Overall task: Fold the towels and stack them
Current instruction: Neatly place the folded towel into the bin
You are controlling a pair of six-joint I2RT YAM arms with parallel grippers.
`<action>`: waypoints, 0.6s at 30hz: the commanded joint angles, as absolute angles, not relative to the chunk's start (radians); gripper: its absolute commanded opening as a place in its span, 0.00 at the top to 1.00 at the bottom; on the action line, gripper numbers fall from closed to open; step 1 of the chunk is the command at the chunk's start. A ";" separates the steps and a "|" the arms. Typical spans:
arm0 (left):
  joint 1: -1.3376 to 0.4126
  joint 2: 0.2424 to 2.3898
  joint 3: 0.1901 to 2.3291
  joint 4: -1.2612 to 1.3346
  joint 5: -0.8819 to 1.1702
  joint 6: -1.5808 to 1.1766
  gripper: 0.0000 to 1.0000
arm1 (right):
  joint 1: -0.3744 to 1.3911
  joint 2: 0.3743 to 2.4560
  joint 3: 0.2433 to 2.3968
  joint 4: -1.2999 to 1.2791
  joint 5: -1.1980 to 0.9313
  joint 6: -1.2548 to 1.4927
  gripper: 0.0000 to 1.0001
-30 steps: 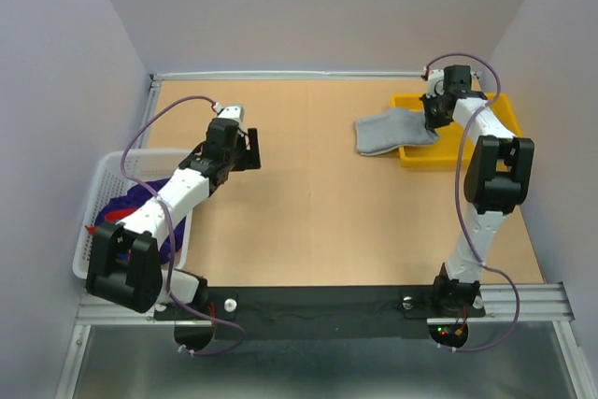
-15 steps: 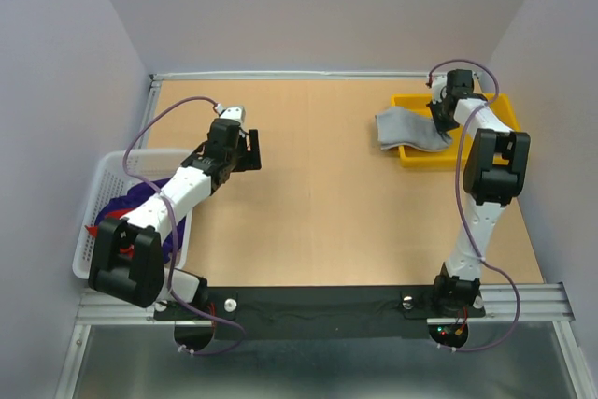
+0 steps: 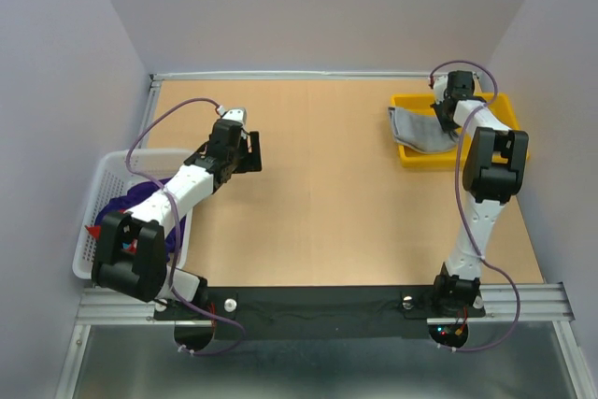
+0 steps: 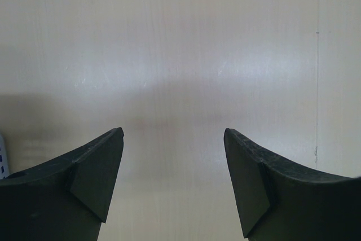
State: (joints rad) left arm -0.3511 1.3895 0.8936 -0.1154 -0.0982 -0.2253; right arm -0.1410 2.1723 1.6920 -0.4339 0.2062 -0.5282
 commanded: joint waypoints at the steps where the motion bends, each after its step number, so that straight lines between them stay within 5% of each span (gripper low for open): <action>1: -0.345 1.385 0.899 -0.095 -0.103 -0.216 0.17 | -0.166 2.192 1.741 -0.364 0.268 -0.552 0.99; 18: -0.345 1.388 0.899 -0.094 -0.103 -0.216 0.17 | -0.178 2.226 1.753 -0.308 0.339 -0.577 1.00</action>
State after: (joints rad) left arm -0.3511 1.3930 0.8936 -0.1135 -0.0982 -0.2253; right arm -0.1707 2.2196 1.6924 -0.3645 0.3088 -0.5625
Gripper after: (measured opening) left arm 0.829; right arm 0.057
